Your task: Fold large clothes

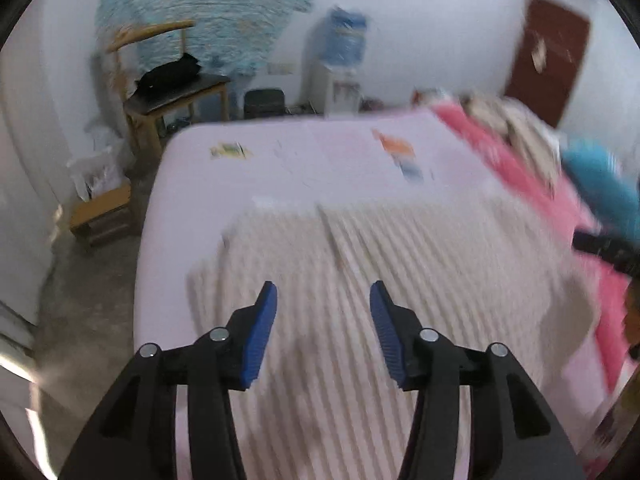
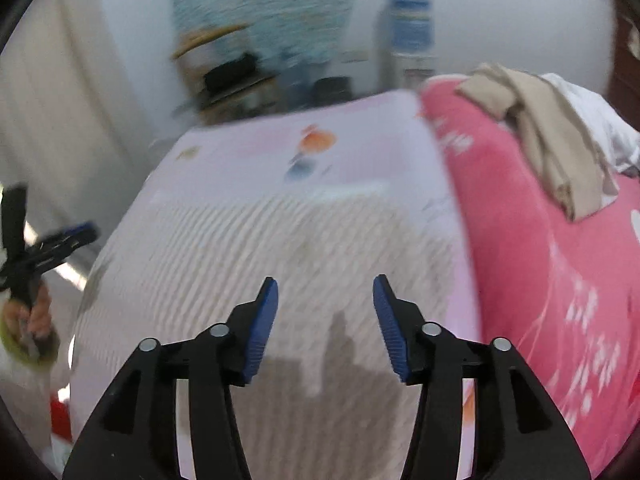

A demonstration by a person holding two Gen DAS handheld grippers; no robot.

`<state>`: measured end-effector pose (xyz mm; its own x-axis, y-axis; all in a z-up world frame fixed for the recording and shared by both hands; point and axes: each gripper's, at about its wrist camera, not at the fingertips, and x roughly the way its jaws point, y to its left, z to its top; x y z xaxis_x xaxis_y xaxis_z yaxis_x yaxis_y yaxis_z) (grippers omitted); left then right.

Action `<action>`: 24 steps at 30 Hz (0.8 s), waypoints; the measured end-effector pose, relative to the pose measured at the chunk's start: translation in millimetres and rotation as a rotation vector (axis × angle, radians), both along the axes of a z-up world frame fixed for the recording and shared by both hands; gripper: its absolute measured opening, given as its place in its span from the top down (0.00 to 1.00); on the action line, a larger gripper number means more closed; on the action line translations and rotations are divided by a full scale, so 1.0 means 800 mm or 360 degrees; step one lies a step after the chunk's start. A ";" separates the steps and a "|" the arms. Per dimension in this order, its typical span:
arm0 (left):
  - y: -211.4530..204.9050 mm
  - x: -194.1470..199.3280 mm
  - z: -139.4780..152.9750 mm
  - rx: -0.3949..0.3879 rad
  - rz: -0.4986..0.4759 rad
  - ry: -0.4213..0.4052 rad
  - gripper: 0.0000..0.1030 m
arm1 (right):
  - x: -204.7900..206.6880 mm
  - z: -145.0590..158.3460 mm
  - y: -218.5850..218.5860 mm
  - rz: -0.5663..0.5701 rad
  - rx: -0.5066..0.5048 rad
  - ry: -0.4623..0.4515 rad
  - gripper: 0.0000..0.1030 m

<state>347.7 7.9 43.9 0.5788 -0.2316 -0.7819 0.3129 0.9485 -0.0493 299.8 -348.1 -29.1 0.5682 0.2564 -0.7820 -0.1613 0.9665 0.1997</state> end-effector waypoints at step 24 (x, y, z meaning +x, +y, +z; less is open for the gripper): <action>-0.024 -0.263 0.004 0.0011 0.0192 -0.0159 0.08 | -0.257 0.023 0.084 -0.0287 -0.0127 -0.0335 0.08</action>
<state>137.1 -11.3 47.3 0.6768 -0.1508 -0.7205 0.1999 0.9797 -0.0172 94.5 -280.5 -10.7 0.7511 0.0790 -0.6554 -0.0155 0.9947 0.1021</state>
